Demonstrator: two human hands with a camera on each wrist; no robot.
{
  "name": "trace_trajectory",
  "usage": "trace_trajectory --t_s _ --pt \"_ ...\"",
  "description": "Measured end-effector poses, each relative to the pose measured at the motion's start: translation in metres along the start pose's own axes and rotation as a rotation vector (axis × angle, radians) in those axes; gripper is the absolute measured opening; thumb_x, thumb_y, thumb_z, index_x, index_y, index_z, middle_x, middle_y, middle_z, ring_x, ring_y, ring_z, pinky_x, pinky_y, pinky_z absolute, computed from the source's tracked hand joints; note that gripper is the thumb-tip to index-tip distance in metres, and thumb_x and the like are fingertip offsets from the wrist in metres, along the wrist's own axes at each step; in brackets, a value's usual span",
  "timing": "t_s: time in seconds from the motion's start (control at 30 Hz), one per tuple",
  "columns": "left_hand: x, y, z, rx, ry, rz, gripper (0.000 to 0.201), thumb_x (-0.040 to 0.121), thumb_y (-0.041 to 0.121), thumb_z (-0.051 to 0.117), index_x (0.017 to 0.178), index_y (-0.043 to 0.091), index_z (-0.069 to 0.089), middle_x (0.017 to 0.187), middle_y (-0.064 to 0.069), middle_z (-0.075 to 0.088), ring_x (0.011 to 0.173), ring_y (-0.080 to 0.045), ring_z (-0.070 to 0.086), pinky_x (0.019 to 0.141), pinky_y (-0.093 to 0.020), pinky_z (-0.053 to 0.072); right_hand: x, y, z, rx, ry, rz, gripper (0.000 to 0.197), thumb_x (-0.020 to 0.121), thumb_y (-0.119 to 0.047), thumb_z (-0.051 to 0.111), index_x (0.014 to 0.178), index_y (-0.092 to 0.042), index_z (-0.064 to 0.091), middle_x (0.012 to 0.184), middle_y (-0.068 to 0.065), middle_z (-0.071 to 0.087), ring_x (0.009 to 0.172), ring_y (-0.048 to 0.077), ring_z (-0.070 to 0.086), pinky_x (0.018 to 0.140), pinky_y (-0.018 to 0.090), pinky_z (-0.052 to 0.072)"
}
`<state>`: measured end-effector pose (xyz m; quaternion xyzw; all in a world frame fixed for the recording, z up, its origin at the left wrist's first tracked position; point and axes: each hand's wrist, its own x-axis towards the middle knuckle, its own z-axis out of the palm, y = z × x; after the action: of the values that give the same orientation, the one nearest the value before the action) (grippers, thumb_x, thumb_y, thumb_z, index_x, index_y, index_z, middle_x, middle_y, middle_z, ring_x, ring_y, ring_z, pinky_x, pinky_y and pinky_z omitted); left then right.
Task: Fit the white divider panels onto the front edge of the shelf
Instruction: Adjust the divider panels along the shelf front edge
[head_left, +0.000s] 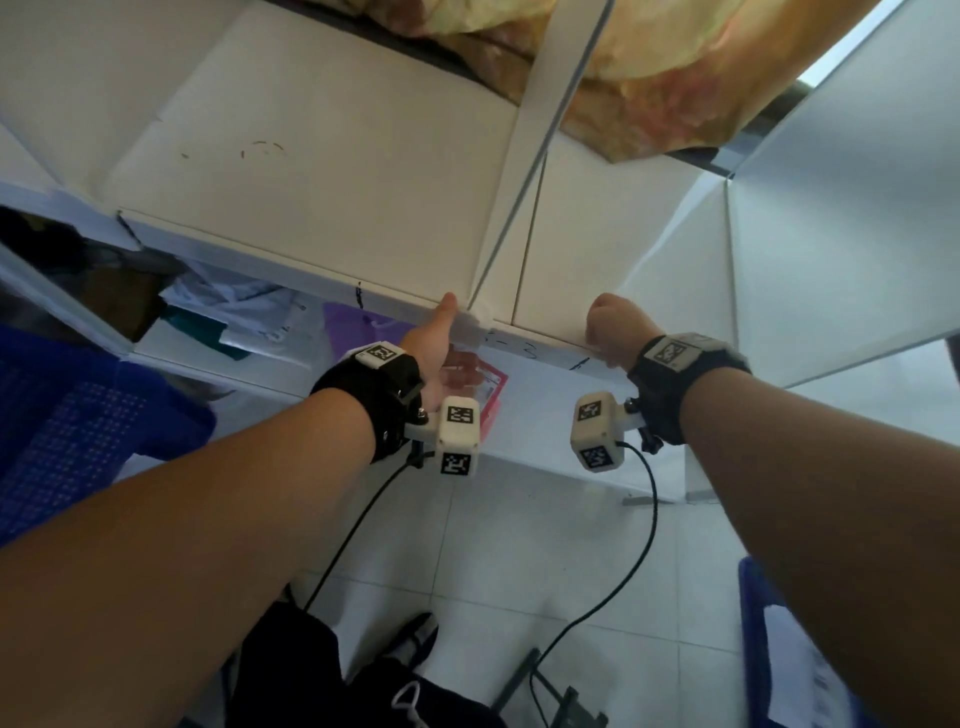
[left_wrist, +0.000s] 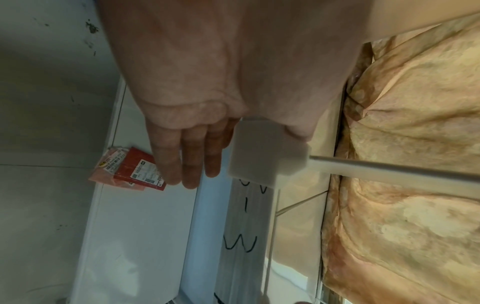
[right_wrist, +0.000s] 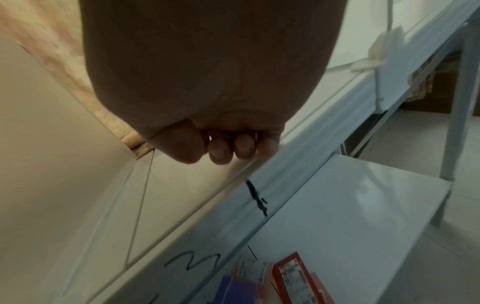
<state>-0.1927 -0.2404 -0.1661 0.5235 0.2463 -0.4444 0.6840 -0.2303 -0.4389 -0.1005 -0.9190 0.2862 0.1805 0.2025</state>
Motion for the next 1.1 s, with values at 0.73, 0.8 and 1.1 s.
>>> trace_trajectory --t_s 0.73,0.8,1.1 --pt "-0.013 -0.007 0.017 -0.043 0.057 0.045 0.070 0.082 0.067 0.055 0.125 0.011 0.055 0.106 -0.013 0.071 0.100 -0.035 0.067 0.086 -0.050 0.053 0.025 -0.016 0.014 -0.051 -0.078 -0.382 0.054 0.069 -0.067 0.068 0.081 -0.020 0.046 0.071 -0.004 0.047 0.063 0.014 0.039 0.059 0.028 0.035" --pt "-0.017 -0.007 0.021 -0.026 0.048 0.047 0.068 0.083 0.066 0.055 0.122 0.010 0.057 0.110 -0.013 0.070 0.099 -0.035 0.068 0.079 -0.045 0.055 0.025 -0.017 0.016 -0.060 -0.083 -0.386 0.052 0.070 -0.066 0.069 0.079 -0.021 0.045 0.071 -0.004 0.047 0.062 0.014 0.038 0.058 0.027 0.035" --pt "-0.014 -0.016 0.032 0.022 0.045 0.054 0.065 0.083 0.070 0.051 0.116 0.015 0.058 0.113 -0.009 0.068 0.094 -0.031 0.069 0.072 -0.042 0.053 0.031 -0.007 0.015 -0.120 -0.041 -0.389 0.049 0.072 -0.063 0.069 0.080 -0.020 0.045 0.070 -0.004 0.047 0.061 0.013 0.039 0.059 0.026 0.037"
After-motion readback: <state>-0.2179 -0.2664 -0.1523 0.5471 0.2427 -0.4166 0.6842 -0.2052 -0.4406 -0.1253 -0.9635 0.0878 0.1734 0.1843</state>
